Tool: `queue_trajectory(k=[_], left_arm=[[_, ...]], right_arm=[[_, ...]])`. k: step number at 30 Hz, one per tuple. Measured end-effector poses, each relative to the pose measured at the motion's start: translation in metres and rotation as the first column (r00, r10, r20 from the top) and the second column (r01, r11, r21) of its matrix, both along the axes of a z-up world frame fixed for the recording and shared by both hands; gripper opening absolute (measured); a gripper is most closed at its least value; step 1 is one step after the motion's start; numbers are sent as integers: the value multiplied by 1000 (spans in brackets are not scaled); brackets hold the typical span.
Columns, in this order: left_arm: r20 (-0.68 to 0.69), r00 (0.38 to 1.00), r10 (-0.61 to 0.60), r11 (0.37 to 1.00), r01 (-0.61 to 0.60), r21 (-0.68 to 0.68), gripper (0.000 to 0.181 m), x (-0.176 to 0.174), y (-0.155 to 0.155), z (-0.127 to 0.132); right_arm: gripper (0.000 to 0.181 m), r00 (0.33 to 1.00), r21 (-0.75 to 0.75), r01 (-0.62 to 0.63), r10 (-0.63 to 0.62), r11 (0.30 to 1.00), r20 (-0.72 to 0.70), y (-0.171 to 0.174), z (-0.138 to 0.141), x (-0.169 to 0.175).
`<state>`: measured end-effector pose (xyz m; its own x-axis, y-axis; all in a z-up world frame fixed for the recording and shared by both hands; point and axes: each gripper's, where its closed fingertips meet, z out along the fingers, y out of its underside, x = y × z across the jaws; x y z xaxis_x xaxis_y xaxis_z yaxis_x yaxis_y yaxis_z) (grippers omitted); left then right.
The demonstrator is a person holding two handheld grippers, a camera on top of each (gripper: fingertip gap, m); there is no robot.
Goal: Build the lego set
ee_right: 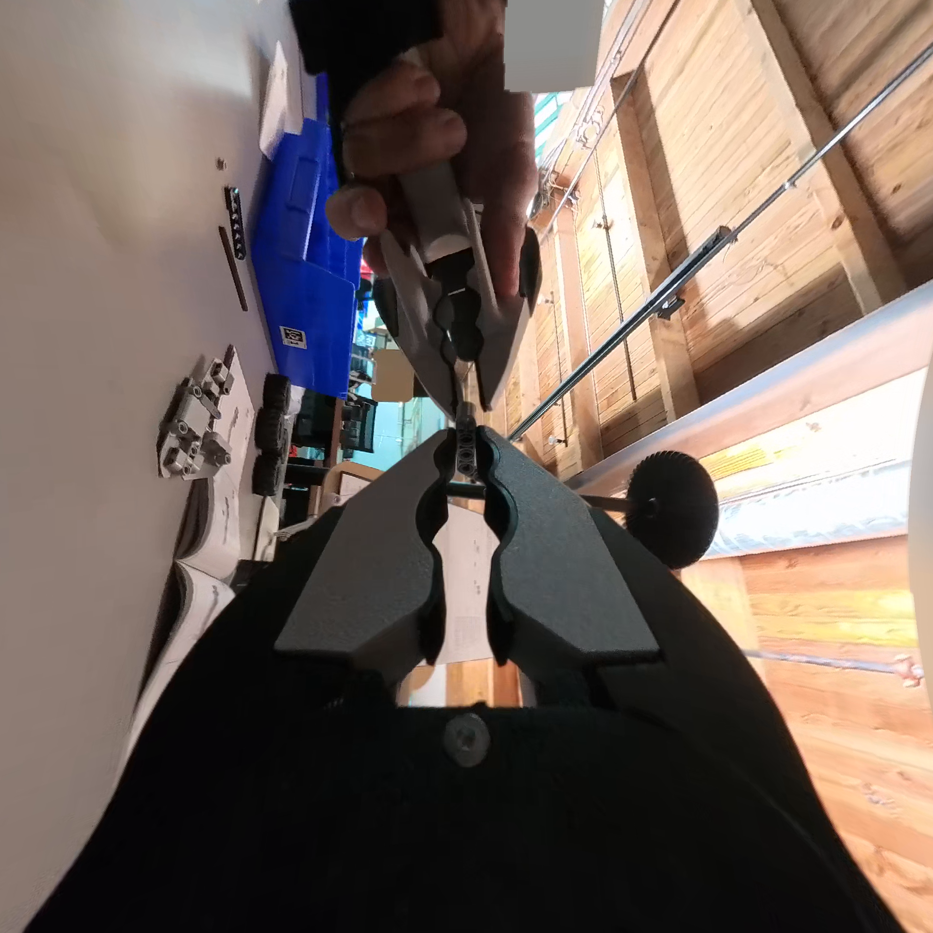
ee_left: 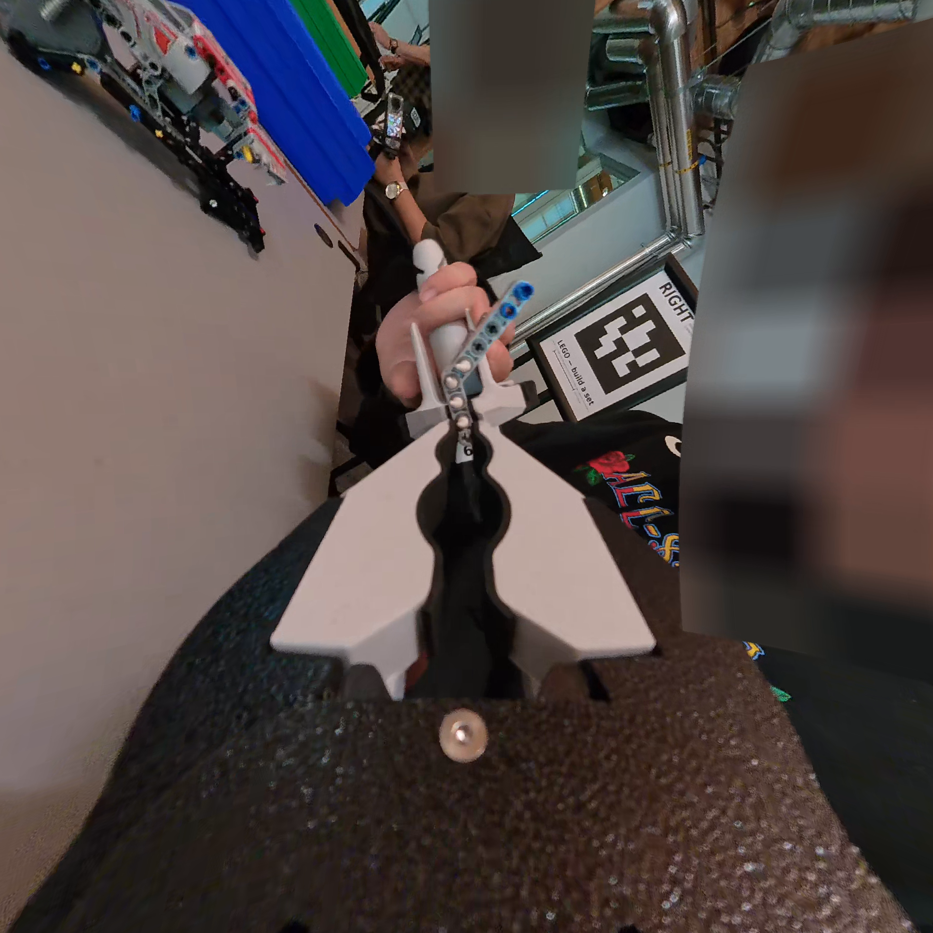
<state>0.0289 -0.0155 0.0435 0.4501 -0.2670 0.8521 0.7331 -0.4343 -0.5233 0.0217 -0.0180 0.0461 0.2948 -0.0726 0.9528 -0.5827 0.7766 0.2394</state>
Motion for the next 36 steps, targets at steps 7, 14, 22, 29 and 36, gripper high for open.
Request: queue_trajectory(k=[7,14,22,29,36], left_arm=[[50,999,0,999,2,-32,1,-2,0,-9],[26,997,67,997,-66,-45,0,-6,4,-23],[-194,976,96,992,-109,-60,0,-12,6,-37],[-404,910,89,993,-114,-38,0,-16,7,-40],[-550,832,78,996,-88,8,0,-13,6,-34]], right_arm=[[6,996,130,-6,17,992,-85,-2,-9,-2],[6,992,251,-11,43,968,-120,1,-23,-6],[6,998,267,-8,26,964,-63,2,-37,-11],[6,993,179,-21,0,984,116,4,-41,-17],[6,973,84,-63,42,995,228,4,-35,-14]])
